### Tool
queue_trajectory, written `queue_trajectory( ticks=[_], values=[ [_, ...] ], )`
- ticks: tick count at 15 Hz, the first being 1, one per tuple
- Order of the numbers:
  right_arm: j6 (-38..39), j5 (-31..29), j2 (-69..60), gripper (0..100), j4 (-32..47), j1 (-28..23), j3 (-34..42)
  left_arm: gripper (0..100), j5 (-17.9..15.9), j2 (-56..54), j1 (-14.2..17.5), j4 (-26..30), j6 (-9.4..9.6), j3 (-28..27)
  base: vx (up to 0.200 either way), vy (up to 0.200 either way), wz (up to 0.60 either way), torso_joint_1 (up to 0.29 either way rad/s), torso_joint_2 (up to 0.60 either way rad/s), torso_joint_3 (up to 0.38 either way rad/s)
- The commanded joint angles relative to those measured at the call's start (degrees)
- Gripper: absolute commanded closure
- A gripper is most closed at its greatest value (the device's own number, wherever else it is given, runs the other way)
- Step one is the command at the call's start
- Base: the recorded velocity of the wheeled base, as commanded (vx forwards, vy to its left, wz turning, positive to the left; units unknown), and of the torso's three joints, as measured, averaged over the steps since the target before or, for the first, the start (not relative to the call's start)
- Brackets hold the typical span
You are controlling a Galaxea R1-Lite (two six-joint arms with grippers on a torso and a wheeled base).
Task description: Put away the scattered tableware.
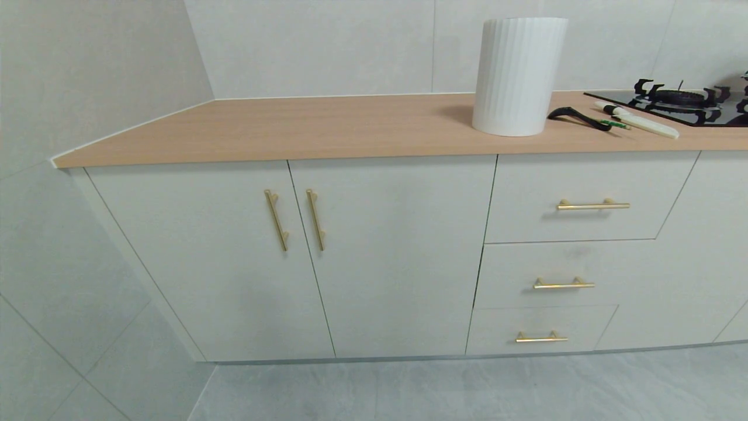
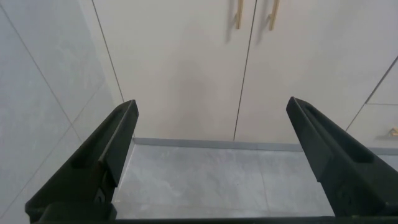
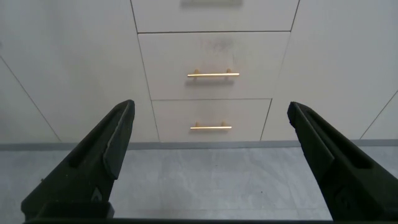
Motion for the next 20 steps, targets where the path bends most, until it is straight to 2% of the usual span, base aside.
queue_trajectory(
  ticks=[1,6,16,20],
  values=[
    [0.0,0.0,0.1,0,0.0,0.0,0.0,0,0.0,0.0,0.0,0.0,-0.06,0.0,0.0,0.0,0.0,0.0,0.0,0.0],
    [0.0,0.0,0.1,0,0.0,0.0,0.0,0,-0.1,0.0,0.0,0.0,0.03,0.0,0.0,0.0,0.0,0.0,0.0,0.0],
    [0.0,0.2,0.1,0,0.0,0.0,0.0,0,0.0,0.0,0.0,0.0,-0.06,0.0,0.0,-0.2,0.0,0.003,0.0,0.002],
    [0.0,0.2,0.1,0,0.0,0.0,0.0,0,0.0,0.0,0.0,0.0,-0.23,0.0,0.0,0.0,0.0,0.0,0.0,0.0]
  ],
)
